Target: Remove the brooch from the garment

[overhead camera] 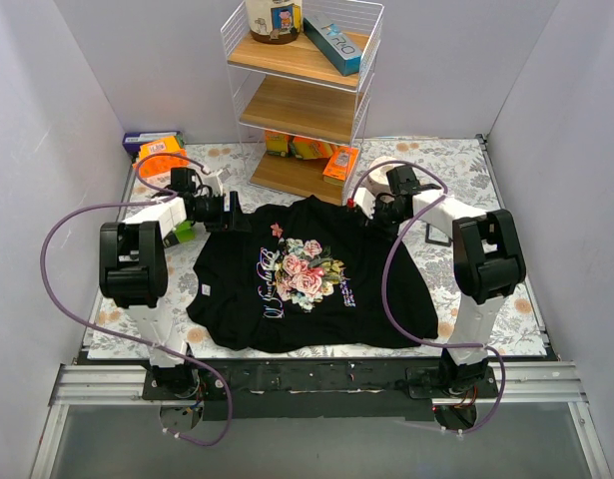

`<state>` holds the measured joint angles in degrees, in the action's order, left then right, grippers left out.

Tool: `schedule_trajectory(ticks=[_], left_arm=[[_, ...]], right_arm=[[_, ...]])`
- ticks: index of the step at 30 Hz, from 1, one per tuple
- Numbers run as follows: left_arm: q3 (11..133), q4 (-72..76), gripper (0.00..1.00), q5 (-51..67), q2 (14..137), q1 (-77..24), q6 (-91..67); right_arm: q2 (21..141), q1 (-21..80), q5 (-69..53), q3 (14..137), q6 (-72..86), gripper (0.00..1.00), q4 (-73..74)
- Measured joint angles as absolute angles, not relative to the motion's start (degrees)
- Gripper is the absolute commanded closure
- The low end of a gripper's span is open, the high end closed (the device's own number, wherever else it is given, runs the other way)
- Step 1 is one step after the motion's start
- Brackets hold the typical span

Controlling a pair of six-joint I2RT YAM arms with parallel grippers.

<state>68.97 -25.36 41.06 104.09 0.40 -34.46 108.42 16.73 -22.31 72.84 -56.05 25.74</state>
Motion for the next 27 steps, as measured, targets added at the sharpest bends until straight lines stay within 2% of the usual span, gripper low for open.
schedule_trajectory(ticks=[5, 9, 17, 22, 27], left_arm=[[71.6, -24.5, 0.3, 36.8, 111.5, 0.6, -36.9], [72.8, -24.3, 0.28, 32.2, 111.8, 0.8, -38.3], [72.8, -24.0, 0.27, 24.5, 110.6, 3.6, -38.6], [72.7, -25.3, 0.22, 19.4, 109.2, 5.9, -38.4], [71.5, -25.5, 0.17, 23.7, 103.4, 6.5, -38.2]], right_arm=[[109.1, 16.5, -16.5, 72.9, -55.1, 0.56, 26.5], [110.9, 16.1, -13.2, 75.0, -52.4, 0.56, 27.3], [110.7, 15.6, -6.3, 74.3, -49.2, 0.57, 24.7], [109.2, 14.6, -4.0, 72.2, -48.3, 0.58, 24.3], [109.2, 13.4, -4.8, 73.7, -46.8, 0.55, 29.6]])
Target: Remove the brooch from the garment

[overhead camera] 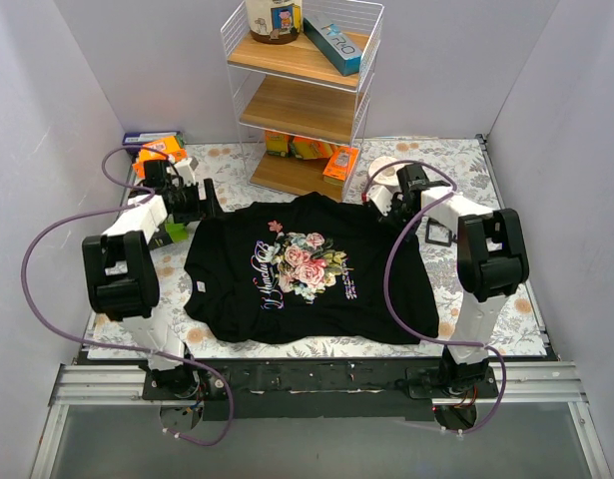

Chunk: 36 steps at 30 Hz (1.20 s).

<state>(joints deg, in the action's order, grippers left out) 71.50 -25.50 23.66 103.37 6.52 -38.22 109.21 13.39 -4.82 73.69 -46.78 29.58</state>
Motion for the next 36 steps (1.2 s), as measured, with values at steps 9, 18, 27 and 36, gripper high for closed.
schedule_trajectory(ticks=[9, 18, 27, 36], left_arm=[[68.4, -35.0, 0.19, 43.0, 88.4, 4.8, -20.7], [60.8, -50.6, 0.23, 41.2, 86.9, 2.7, -1.8], [62.7, -35.3, 0.22, 32.1, 88.5, 2.5, -17.2], [69.5, -30.1, 0.21, 31.8, 92.0, 2.5, -27.1]], right_arm=[[103.6, 12.7, -18.3, 77.0, -49.6, 0.46, 40.7], [88.0, 14.3, -26.1, 63.0, -60.4, 0.5, 40.5], [89.4, 14.8, -29.0, 63.0, -53.4, 0.53, 27.2], [101.6, 23.0, -32.0, 76.0, -47.5, 0.87, 13.2]])
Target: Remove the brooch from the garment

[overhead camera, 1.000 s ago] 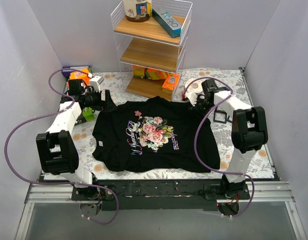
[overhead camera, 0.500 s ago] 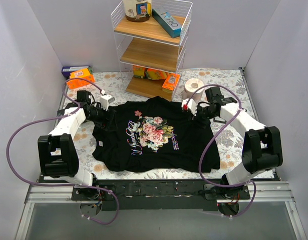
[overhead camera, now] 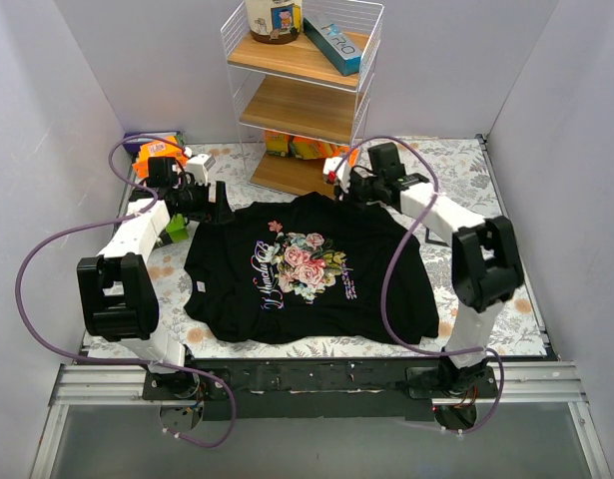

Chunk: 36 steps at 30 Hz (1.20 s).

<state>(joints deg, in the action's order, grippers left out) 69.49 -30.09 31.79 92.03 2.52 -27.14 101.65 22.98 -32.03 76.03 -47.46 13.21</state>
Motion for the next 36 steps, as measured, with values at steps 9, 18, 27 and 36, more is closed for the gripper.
schedule_trajectory(ticks=[9, 18, 27, 36], left_arm=[[67.5, -31.8, 0.21, 31.8, 87.6, 2.5, -27.7], [64.2, -31.1, 0.2, 29.0, 86.5, 2.5, -26.8], [67.9, -23.9, 0.19, 16.5, 98.3, 2.5, -25.6], [80.3, -20.1, 0.31, 13.5, 114.8, 2.5, -24.4]], right_arm=[[119.9, 22.5, -26.0, 91.5, -43.8, 0.94, 10.7], [130.4, 16.9, -24.2, 107.4, -43.2, 0.78, 11.9], [121.1, 17.6, -28.9, 92.1, -47.8, 0.54, 12.6], [114.0, 18.6, -22.6, 78.5, -51.6, 0.52, 13.6]])
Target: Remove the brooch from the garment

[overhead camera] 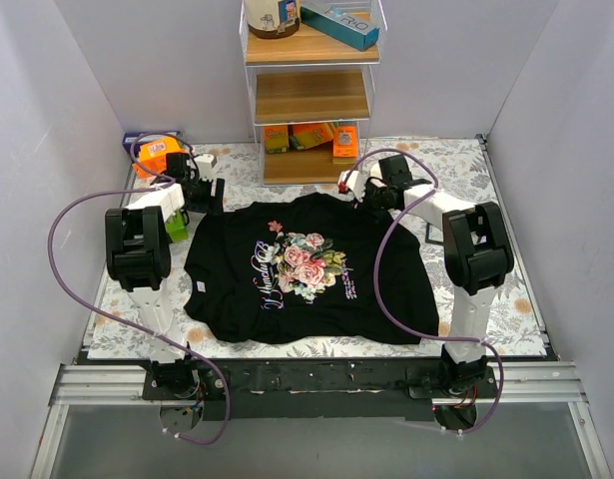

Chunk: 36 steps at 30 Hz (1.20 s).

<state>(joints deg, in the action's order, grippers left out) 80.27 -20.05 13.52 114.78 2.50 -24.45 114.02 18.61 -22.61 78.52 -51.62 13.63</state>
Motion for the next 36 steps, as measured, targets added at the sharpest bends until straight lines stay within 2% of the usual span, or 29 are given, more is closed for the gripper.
schedule_trajectory(ticks=[6, 7, 10, 11, 13, 14, 18, 21, 31, 34, 35, 36], left_arm=[[82.6, -21.6, 0.4, 16.7, 118.2, 2.5, -23.8], [83.0, -22.2, 0.48, 17.4, 118.4, 2.5, -23.7], [84.0, -23.2, 0.63, 19.3, 119.1, 2.5, -23.9], [84.0, -23.4, 0.77, 19.6, 119.2, 2.5, -23.6], [84.0, -23.6, 0.89, 20.2, 119.4, 2.5, -23.2], [84.1, -23.8, 1.0, 20.4, 119.5, 2.5, -22.9], [84.1, -24.4, 1.0, 20.9, 119.5, 2.5, -21.7], [84.1, -24.4, 1.0, 20.8, 119.5, 2.5, -21.3], [84.4, -25.1, 1.0, 20.9, 119.5, 2.4, -21.4], [84.5, -25.4, 1.0, 20.9, 119.5, 2.5, -21.4], [84.5, -25.5, 1.0, 20.9, 119.5, 2.5, -21.4], [84.5, -25.5, 1.0, 20.9, 119.5, 2.5, -21.4]], right_arm=[[116.4, 17.3, -17.2, 80.3, -52.2, 0.52, 13.7], [117.6, 17.1, -16.7, 81.7, -52.2, 0.52, 14.2], [120.9, 16.4, -18.0, 87.0, -51.5, 0.51, 17.0], [122.0, 15.7, -20.1, 89.3, -51.2, 0.5, 18.5], [123.4, 14.0, -24.4, 93.4, -50.1, 0.5, 21.8], [124.1, 13.1, -25.8, 95.3, -49.6, 0.5, 23.2], [129.0, 9.5, -31.0, 107.0, -48.5, 0.5, 29.9], [131.0, 7.6, -32.5, 111.1, -48.2, 0.5, 32.5], [131.6, 11.1, -31.7, 104.9, -50.5, 0.51, 36.5], [131.1, 12.4, -30.9, 103.8, -51.2, 0.64, 35.7], [130.9, 12.7, -30.4, 103.6, -51.1, 0.7, 35.6], [130.8, 12.8, -30.2, 103.4, -50.9, 0.82, 35.6]])
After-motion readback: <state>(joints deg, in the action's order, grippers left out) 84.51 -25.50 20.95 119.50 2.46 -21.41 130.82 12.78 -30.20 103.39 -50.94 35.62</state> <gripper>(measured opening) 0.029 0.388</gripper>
